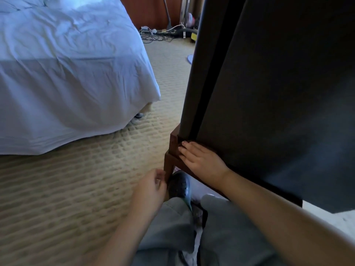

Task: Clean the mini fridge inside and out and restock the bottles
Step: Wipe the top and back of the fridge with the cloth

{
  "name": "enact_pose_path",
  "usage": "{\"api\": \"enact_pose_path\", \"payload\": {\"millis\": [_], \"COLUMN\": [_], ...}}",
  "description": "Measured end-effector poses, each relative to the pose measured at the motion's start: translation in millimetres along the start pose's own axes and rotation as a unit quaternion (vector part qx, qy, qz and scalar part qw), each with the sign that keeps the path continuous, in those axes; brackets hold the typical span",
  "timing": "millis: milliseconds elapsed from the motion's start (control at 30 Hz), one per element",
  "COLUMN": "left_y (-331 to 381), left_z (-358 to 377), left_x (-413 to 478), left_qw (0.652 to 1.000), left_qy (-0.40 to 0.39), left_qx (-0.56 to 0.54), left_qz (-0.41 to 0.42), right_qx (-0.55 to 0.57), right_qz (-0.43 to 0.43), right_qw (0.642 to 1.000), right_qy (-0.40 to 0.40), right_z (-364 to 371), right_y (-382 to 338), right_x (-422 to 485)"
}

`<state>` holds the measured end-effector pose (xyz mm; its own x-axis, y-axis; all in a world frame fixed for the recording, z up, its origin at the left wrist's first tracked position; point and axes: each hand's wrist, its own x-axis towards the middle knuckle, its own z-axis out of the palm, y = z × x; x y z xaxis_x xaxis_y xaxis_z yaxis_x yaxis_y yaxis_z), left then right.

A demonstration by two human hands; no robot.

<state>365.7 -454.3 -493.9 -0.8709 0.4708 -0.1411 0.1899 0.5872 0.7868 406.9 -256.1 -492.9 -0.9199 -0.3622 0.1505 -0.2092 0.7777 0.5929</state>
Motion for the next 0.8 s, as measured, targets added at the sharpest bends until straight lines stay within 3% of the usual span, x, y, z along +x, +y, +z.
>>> {"api": "enact_pose_path", "payload": {"millis": [133, 300, 433, 567, 800], "left_y": [32, 104, 178, 233, 274], "left_z": [-29, -62, -91, -119, -151], "left_x": [-6, -29, -47, -66, -90], "left_qw": [0.999, 0.992, 0.981, 0.965, 0.953], "left_qy": [0.021, 0.051, 0.081, 0.109, 0.155], "left_qx": [-0.018, -0.015, -0.042, -0.063, -0.018], "left_qz": [0.036, 0.119, 0.172, 0.23, 0.258], "right_qx": [-0.025, -0.065, -0.097, -0.113, -0.109], "right_qz": [-0.004, 0.01, 0.096, 0.188, 0.262], "right_qw": [0.999, 0.997, 0.979, 0.956, 0.933], "right_qy": [-0.035, 0.044, 0.151, 0.196, 0.221], "right_z": [-39, -126, -226, -294, -296], "right_y": [30, 117, 190, 241, 242], "right_x": [-35, -76, -90, -118, -195]}}
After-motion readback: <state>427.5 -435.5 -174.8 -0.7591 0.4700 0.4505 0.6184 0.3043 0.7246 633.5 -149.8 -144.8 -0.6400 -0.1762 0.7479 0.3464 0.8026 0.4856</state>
